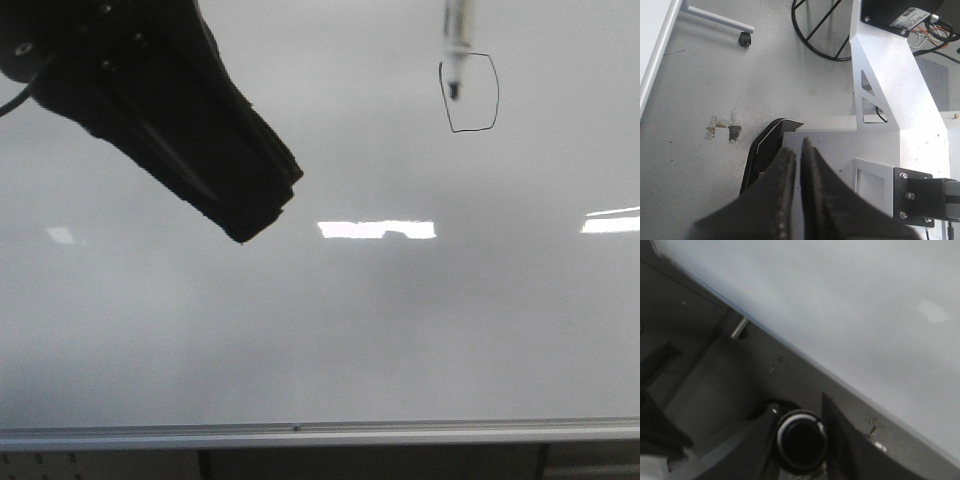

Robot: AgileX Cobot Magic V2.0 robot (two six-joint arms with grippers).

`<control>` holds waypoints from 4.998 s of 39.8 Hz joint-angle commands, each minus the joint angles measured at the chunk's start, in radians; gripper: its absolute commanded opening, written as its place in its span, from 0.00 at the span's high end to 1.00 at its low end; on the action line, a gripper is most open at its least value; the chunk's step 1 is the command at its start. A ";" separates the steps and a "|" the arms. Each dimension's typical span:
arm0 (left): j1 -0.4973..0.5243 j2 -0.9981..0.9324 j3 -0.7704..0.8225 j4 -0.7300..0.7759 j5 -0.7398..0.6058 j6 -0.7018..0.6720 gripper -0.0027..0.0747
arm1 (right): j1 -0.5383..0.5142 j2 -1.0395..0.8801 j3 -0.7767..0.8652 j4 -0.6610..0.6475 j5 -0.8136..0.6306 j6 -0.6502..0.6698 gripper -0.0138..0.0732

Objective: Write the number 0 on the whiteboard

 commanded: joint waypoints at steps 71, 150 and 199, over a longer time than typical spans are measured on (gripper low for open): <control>-0.043 -0.035 -0.030 -0.231 0.130 0.078 0.99 | -0.003 -0.280 0.508 0.732 -0.144 -0.459 0.60; 0.611 0.213 -0.147 0.608 -0.625 -0.839 0.82 | -0.004 -1.016 1.108 0.531 -0.858 -0.554 0.92; 0.611 -0.653 0.431 0.600 -0.807 -0.839 0.68 | -0.004 -1.016 1.108 0.531 -0.864 -0.554 0.92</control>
